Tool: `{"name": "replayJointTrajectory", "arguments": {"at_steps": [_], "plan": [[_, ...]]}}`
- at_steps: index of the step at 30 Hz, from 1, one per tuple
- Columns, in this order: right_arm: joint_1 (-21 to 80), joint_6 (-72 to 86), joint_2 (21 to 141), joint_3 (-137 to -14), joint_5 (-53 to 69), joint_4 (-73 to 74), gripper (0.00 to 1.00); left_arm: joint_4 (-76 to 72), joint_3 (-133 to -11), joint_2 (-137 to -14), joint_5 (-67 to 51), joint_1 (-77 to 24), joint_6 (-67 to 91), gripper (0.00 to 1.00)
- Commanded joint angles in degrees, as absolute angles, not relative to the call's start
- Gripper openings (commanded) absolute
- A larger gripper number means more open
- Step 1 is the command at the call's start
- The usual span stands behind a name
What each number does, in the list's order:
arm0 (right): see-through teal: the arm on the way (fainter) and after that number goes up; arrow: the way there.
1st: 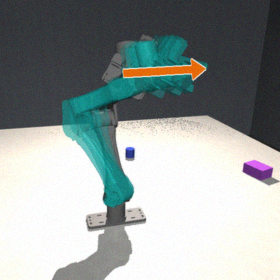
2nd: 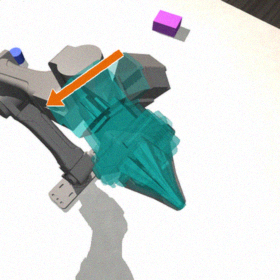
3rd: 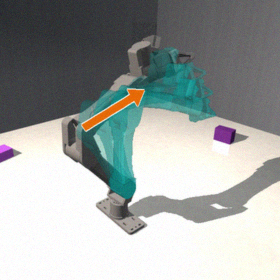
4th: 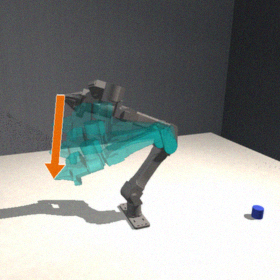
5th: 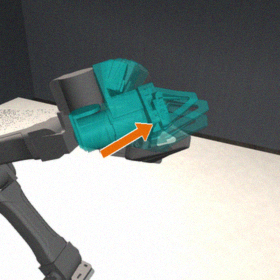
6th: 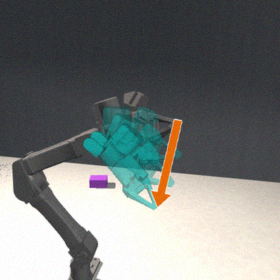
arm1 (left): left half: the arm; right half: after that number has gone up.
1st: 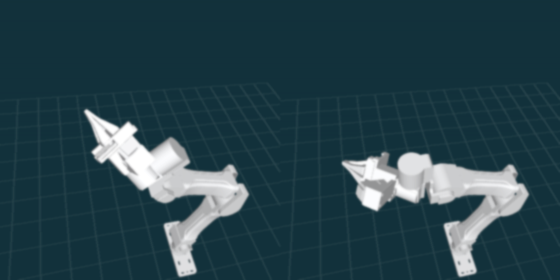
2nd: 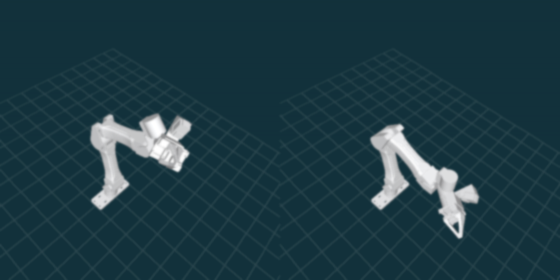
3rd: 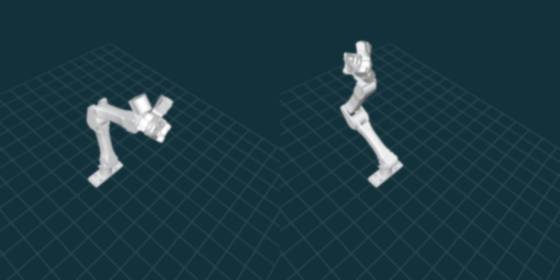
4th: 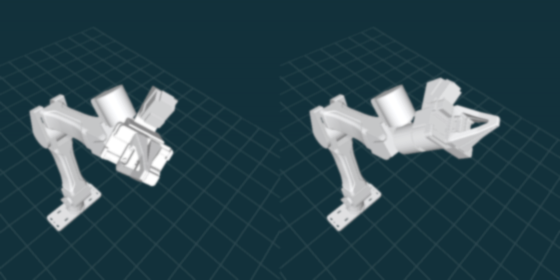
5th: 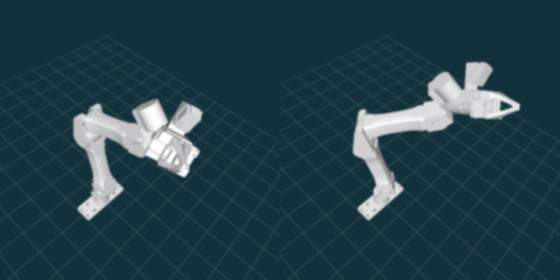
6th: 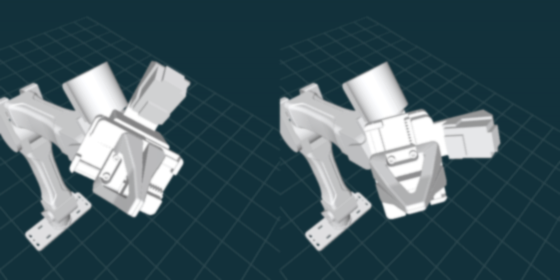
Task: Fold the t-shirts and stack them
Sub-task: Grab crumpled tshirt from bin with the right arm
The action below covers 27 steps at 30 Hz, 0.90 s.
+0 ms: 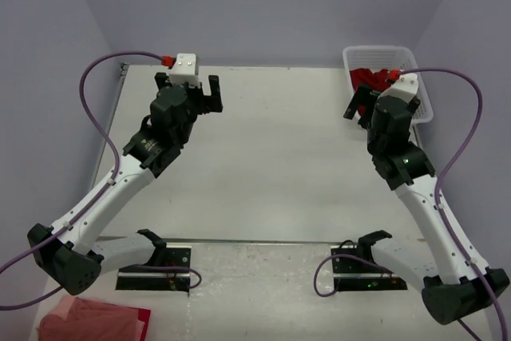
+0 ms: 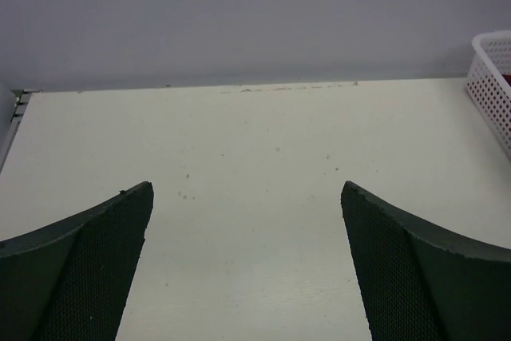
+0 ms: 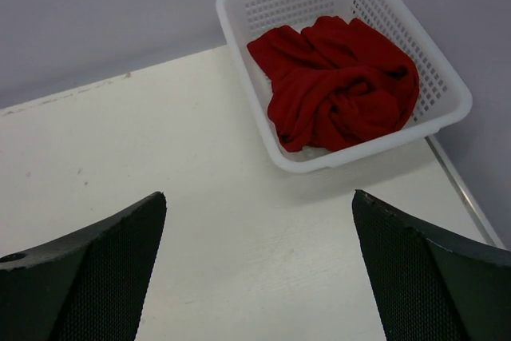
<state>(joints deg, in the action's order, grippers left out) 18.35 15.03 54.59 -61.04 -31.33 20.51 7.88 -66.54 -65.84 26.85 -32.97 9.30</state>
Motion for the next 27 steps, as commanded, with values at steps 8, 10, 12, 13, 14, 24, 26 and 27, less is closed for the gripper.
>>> {"name": "replayJointTrajectory", "arguments": {"at_steps": [8, 10, 12, 13, 14, 24, 26, 27], "plan": [[11.01, 15.46, 72.37, -72.31, -34.03, 23.36, 0.99, 7.82, -66.97, -65.04, 24.44, -31.73, 9.58, 1.0], [6.53, 15.73, 77.58, -77.57, -31.46, 26.79, 0.99, 8.0, -66.89, -65.13, 23.21, -31.64, 9.75, 1.0], [4.49, 14.69, 84.27, -79.79, -31.99, 26.81, 0.99, 8.09, -66.8, -65.21, 21.54, -31.64, 10.37, 1.0], [2.83, 13.89, 86.29, -81.98, -30.95, 26.89, 0.99, 8.0, -66.54, -65.21, 21.1, -31.55, 10.46, 1.0], [2.2, 13.71, 88.14, -82.96, -30.33, 26.89, 0.99, 7.91, -66.27, -65.3, 20.83, -31.55, 10.72, 1.0], [-4.22, 14.68, 105.36, -91.49, -20.13, 27.77, 0.93, 7.65, -65.3, -66.97, 16.7, -31.46, 12.22, 1.0], [-4.48, 14.5, 107.22, -92.28, -20.13, 27.86, 0.92, 7.38, -65.39, -67.32, 16.78, -31.38, 12.04, 1.0], [-4.74, 14.24, 108.01, -92.81, -20.13, 27.86, 0.92, 7.38, -65.65, -67.41, 16.87, -31.38, 11.95, 1.0]]}}
